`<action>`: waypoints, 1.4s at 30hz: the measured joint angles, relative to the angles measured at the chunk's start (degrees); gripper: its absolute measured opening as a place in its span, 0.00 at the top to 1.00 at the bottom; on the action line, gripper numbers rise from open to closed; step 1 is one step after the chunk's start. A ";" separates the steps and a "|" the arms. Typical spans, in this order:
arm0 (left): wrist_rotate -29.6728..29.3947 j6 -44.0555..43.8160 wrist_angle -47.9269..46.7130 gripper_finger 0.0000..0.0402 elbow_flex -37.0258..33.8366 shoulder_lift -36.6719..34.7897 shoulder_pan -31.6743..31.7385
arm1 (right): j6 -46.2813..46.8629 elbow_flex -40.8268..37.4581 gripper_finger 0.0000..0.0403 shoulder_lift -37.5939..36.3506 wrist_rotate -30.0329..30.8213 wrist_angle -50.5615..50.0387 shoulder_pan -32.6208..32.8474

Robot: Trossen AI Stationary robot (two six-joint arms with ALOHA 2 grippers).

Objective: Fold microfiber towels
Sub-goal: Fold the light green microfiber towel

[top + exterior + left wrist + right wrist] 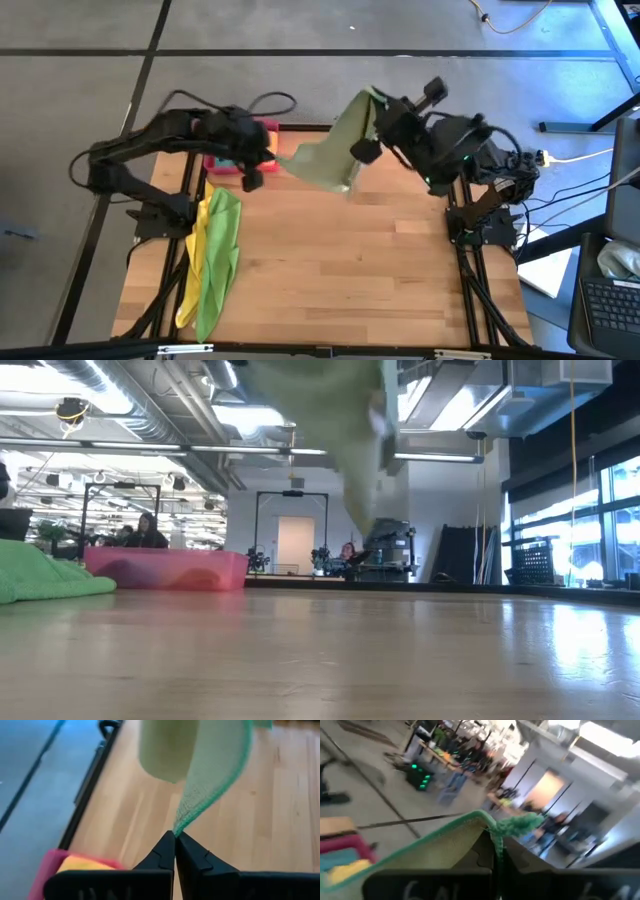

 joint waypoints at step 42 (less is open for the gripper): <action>-16.73 5.04 -12.16 1.00 -0.06 -0.06 8.90 | 14.53 -9.11 0.99 -5.65 -61.06 -52.38 -32.77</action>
